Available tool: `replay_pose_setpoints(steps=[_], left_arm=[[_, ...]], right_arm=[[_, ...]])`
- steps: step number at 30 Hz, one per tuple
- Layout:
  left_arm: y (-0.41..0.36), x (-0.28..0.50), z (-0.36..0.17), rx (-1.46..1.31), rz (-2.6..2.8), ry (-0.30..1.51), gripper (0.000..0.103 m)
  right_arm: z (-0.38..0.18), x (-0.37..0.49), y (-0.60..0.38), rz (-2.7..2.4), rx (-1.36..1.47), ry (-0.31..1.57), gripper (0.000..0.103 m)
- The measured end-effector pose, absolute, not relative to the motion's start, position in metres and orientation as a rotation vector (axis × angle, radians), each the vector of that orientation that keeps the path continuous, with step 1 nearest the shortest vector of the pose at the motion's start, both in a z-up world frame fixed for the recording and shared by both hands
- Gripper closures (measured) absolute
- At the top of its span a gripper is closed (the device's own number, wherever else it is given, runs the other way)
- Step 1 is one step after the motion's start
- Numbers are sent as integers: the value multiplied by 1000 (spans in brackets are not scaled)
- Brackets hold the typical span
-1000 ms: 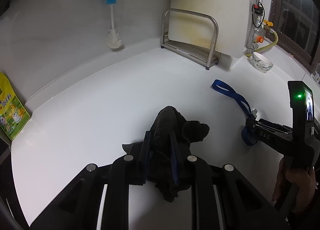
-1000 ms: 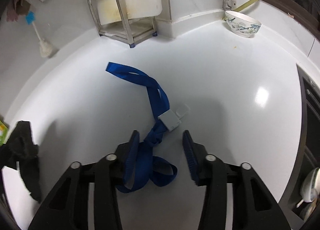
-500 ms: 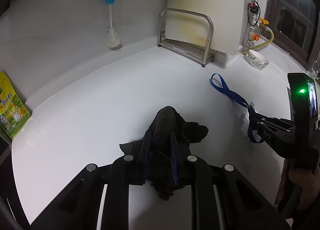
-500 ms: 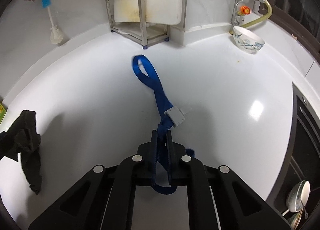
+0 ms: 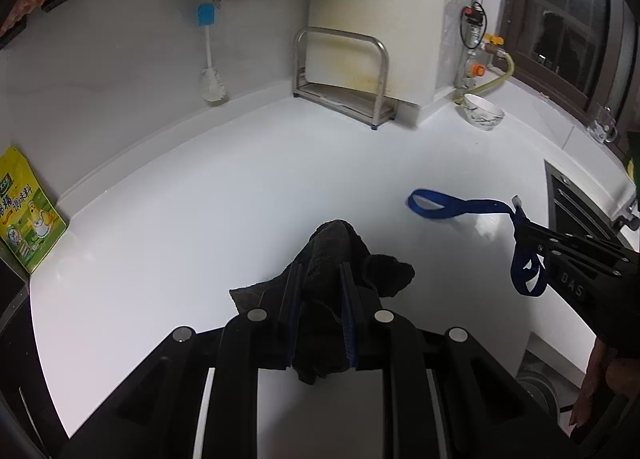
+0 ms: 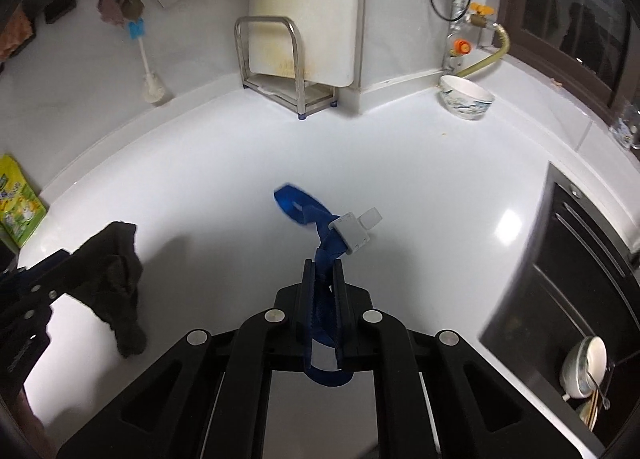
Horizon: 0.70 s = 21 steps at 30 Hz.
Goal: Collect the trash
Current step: 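Carry the cloth and strap over the grey bin and open both tools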
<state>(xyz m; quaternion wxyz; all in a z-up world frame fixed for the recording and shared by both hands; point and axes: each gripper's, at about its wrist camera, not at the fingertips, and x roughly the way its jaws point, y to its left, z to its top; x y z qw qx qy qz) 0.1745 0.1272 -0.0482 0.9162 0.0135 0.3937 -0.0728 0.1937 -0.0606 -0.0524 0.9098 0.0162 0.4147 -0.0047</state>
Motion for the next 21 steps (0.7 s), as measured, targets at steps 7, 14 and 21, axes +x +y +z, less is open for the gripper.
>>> replay_pose_setpoints(steps=[7, 14, 21], left_arm=[[116, 136, -39, 52, -185, 809, 84], [104, 98, -32, 67, -158, 806, 84], [90, 49, -30, 18, -71, 832, 84]], right_arm=[[-39, 132, -70, -11, 31, 856, 95], [-30, 76, -93, 15, 25, 852, 95], [-31, 33, -123, 104, 20, 862, 95]])
